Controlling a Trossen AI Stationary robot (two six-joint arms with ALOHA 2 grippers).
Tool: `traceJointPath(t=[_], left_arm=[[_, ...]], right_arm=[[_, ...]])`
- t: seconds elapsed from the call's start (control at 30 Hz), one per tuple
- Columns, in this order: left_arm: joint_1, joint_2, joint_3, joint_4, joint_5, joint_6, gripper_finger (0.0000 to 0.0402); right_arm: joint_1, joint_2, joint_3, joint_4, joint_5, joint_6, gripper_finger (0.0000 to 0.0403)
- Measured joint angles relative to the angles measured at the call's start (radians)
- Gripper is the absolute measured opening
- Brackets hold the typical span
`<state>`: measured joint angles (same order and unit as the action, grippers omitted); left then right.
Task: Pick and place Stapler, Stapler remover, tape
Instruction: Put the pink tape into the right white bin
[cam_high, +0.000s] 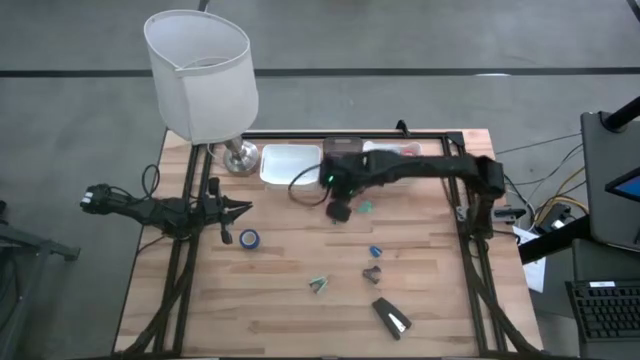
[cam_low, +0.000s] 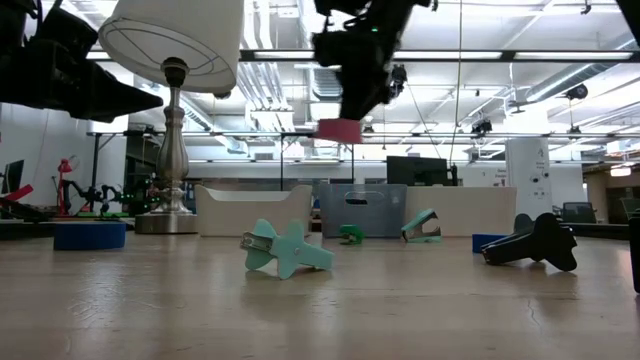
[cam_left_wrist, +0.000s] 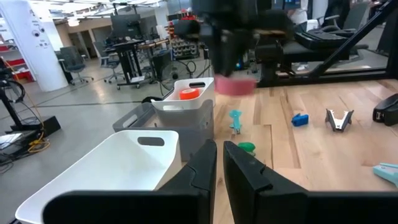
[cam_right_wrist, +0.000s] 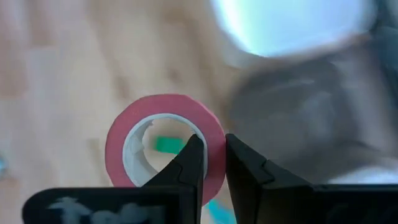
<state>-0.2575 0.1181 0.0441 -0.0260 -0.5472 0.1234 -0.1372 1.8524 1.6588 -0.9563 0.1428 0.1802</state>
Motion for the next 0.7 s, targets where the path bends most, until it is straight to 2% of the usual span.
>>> traceJointPath(t=[0.2, 0.5, 0.7], left_arm=[[0.0, 0.0, 0.0, -0.001, 0.0, 0.0, 0.0032], [0.0, 0.0, 0.0, -0.002, 0.0, 0.0, 0.0032], [0.0, 0.0, 0.001, -0.004, 0.0, 0.0, 0.0032]], right_arm=[[-0.136, -0.109, -0.09, -0.046, 0.124, 0.025, 0.0045], [-0.387, -0.153, -0.203, -0.046, 0.101, 0.055, 0.0052], [-0.49, -0.136, -0.263, -0.062, 0.102, 0.03, 0.0049]])
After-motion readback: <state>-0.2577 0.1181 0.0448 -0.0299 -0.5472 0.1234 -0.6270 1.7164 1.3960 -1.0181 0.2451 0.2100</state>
